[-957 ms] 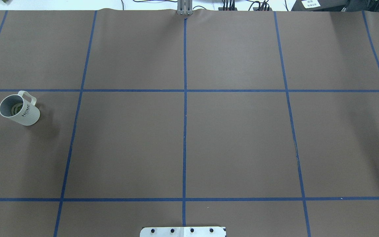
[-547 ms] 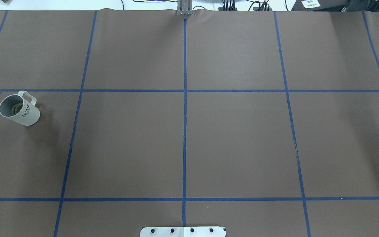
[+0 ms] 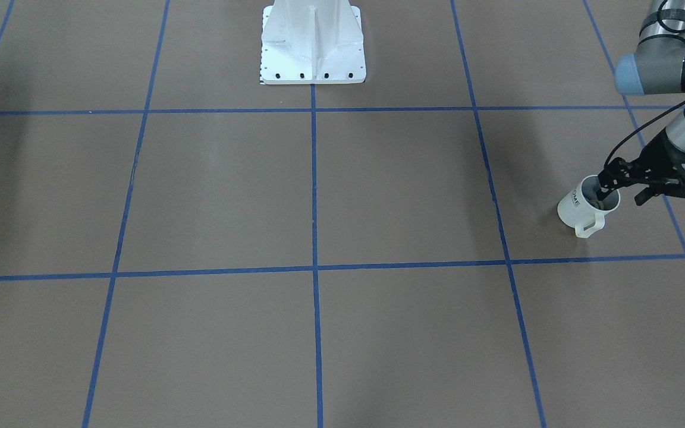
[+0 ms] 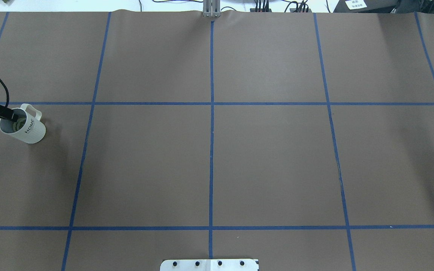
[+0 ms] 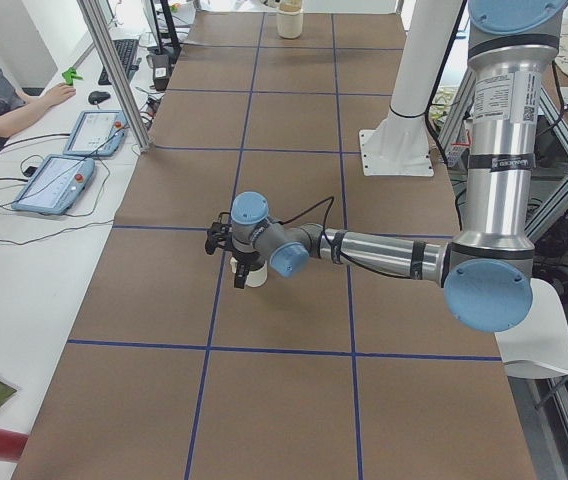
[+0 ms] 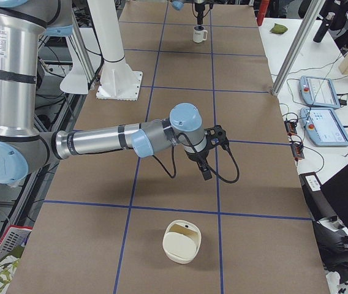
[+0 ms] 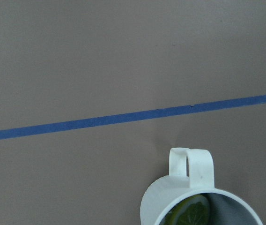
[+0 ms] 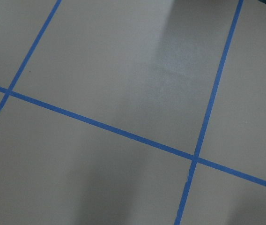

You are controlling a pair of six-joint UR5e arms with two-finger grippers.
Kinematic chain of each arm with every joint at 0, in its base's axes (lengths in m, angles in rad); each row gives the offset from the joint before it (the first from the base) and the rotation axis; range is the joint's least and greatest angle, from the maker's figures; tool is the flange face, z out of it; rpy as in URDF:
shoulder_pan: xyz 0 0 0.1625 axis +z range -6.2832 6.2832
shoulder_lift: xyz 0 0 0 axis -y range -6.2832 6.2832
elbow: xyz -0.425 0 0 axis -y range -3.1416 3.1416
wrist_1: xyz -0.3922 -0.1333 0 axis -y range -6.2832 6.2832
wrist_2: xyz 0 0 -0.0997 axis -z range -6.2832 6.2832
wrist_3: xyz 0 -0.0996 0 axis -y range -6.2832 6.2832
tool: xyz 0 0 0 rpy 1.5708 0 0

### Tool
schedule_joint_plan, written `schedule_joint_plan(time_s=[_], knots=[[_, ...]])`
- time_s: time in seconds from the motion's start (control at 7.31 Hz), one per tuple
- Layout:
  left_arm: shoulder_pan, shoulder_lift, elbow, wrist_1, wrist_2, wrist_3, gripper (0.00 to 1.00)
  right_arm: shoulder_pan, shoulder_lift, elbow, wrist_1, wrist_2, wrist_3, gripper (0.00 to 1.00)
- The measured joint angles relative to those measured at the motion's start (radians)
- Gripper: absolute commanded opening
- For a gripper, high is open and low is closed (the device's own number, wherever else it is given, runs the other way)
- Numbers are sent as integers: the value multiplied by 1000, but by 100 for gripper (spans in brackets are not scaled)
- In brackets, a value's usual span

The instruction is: Left arm hands cup to right arm to dump lemon

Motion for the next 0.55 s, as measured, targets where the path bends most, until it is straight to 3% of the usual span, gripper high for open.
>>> schedule_joint_plan(time_s=[0.14,0.27,0.55], knots=[[7,0,0,-8,0,3,13,0,0,-2,0,0,-1,100],[10,1,1,-12,1,5,0,0,0,-3,0,0,-1,100],[11,7,0,-15,1,8,0,0,0,-3,0,0,-2,100]])
